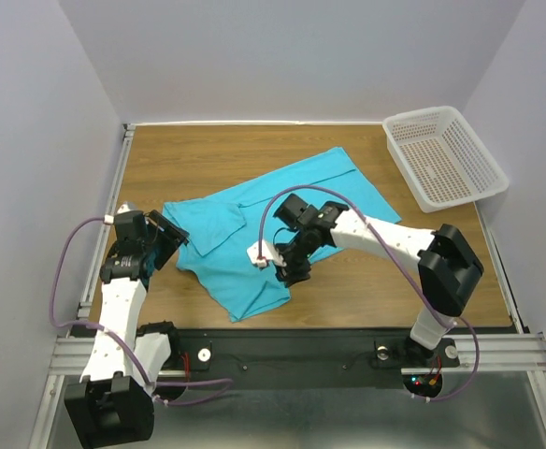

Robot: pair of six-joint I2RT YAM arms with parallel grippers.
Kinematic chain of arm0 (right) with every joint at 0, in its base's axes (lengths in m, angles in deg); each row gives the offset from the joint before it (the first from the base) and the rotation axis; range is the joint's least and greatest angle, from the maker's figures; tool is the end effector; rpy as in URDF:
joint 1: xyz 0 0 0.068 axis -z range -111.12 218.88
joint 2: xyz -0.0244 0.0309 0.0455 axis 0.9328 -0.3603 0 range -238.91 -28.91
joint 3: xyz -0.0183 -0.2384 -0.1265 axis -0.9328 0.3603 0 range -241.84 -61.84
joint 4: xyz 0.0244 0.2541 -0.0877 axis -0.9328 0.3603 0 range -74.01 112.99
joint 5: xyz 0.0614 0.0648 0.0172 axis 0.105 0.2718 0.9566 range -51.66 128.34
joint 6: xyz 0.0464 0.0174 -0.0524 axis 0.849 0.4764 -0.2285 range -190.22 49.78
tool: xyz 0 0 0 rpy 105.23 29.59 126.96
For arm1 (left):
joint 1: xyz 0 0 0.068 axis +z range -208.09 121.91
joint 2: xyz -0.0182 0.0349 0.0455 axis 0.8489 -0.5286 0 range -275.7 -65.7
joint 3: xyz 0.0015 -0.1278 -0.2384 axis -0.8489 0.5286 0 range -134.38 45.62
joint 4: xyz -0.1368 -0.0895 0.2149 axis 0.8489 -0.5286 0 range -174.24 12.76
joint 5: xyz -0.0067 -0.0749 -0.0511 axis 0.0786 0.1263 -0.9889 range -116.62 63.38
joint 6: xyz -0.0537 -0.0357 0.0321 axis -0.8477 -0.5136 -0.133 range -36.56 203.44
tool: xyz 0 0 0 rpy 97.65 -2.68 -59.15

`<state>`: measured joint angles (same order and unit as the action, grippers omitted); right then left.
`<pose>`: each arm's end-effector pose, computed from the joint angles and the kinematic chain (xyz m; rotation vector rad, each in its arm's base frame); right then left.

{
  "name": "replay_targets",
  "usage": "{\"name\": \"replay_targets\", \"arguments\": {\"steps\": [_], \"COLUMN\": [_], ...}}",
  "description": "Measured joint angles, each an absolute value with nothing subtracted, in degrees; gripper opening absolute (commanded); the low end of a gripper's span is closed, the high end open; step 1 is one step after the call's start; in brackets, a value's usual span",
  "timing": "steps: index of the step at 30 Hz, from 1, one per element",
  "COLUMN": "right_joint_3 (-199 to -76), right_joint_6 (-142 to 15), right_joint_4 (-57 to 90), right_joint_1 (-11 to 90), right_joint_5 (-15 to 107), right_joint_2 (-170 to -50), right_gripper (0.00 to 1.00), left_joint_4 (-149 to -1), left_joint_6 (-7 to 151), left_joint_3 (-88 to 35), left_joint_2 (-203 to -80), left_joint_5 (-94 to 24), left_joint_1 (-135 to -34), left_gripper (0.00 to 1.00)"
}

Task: Fold and stack the t-shirts
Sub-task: Fold the tshirt

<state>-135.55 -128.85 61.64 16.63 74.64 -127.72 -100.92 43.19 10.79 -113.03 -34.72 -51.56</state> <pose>0.1899 0.3029 0.2034 -2.2690 1.3838 0.8435 0.2108 0.0157 0.2310 -0.8139 2.0841 -0.4806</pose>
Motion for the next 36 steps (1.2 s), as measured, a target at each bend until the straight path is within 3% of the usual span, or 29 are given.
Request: {"name": "replay_targets", "arguments": {"steps": [7,11,16,20,27,32,36], "right_joint_3": [-136.0,-135.7,-133.2,-131.3,-133.0,-136.1,-137.1], "right_joint_6": [-123.8,-121.2,-120.5,-121.4,-121.0,-119.2,-117.4], "right_joint_4": [60.0,58.4,57.6,57.5,57.4,56.3,54.5], "right_joint_1": [28.2,31.0,31.0,29.9,17.3,17.7,19.6], "right_joint_5": [73.7,73.3,77.2,82.8,83.8,78.7,74.6], "right_joint_2": [-127.7,-127.2,-124.7,-123.8,-130.1,-133.5,-133.2], "right_gripper": [0.53,0.53,0.53,0.52,0.49,0.49,0.49], "left_joint_4": [-95.5,-90.7,-88.7,-90.4,-92.9,-90.9,-87.5], "left_joint_6": [45.4,45.8,47.1,47.8,46.4,45.0,47.8], "left_joint_3": [11.8,11.8,11.9,13.3,14.3,13.9,8.6], "left_joint_2": [-116.9,-122.8,-125.8,-119.7,-112.2,-118.8,-131.3], "left_joint_5": [-38.7,-40.4,-47.3,-50.1,-48.2,-42.1,-38.4], "left_joint_1": [-51.6,-51.2,-51.3,-51.5,-51.6,-51.1,-50.0], "left_gripper": [0.74,0.68,0.67,0.68,0.70,0.70,0.70]}}
